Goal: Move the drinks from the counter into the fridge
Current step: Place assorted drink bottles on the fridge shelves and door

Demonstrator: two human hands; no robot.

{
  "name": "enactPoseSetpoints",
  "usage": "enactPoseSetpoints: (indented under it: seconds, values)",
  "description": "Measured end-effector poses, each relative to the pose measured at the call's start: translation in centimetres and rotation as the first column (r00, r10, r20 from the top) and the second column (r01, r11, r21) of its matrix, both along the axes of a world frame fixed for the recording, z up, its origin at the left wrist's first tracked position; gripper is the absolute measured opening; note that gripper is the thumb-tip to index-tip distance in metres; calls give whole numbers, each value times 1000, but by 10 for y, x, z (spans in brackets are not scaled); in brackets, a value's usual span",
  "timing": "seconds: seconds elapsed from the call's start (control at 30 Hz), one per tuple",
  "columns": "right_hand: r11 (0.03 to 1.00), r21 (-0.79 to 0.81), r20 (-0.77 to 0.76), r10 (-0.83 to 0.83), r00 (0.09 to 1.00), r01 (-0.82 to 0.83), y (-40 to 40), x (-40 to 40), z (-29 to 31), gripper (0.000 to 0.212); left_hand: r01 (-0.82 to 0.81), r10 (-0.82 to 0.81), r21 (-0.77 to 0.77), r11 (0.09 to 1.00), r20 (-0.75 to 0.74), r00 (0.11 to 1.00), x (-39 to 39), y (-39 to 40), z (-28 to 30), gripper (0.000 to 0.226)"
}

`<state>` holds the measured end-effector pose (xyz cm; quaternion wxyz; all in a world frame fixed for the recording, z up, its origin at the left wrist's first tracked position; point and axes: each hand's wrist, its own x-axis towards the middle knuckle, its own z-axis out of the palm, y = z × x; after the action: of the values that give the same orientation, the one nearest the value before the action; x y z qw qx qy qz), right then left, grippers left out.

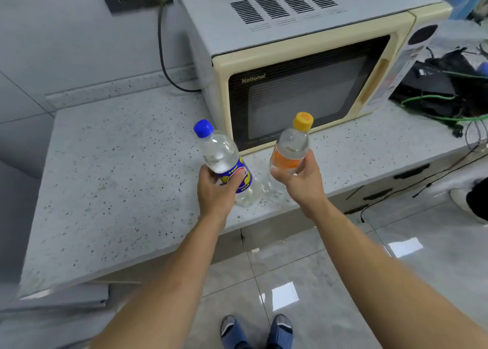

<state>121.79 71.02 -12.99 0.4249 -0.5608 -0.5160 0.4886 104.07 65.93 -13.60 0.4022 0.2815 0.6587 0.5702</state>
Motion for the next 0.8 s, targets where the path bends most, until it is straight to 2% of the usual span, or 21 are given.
enactPoseSetpoints:
  seconds: [0.1, 0.17, 0.23, 0.33, 0.4, 0.47, 0.6, 0.7, 0.8]
  values:
    - [997, -80, -73, -17, 997, 11, -26, 8, 4, 55, -12, 12, -4, 1000, 222, 975, -2, -26, -3, 48]
    - [992, -127, -123, -23, 992, 7, -44, 12, 8, 55, -3, 13, -25, 1000, 426, 905, -1, -47, -5, 48]
    - [983, -183, -220, -47, 974, 6, -63, 12, 10, 57, 14, 26, -70, 997, 543, 839, -1, -69, -6, 42]
    - [953, -300, -434, -97, 896, -42, -92, 12, 11, 49, 62, 0, -93, 994, 559, 829, -2, -106, -4, 35]
    - [904, -409, -554, -138, 821, -124, -114, 12, 12, 52, 85, -6, -118, 989, 552, 834, -5, -135, -1, 44]
    - [862, -461, -611, -134, 780, -213, -137, 13, 9, 59, 96, 2, -144, 985, 566, 824, -8, -167, 0, 50]
    - [836, -457, -576, -18, 817, -303, -179, 13, 0, 72, 45, 64, -157, 987, 624, 779, -1, -224, -1, 57]
    - [823, -425, -510, 125, 851, -376, -210, 12, -4, 61, -65, 171, -195, 979, 592, 788, 13, -270, -3, 64]
    - [792, -390, -494, 250, 833, -469, -243, 5, -8, 55, -173, 273, -224, 959, 570, 775, 26, -320, -4, 64]
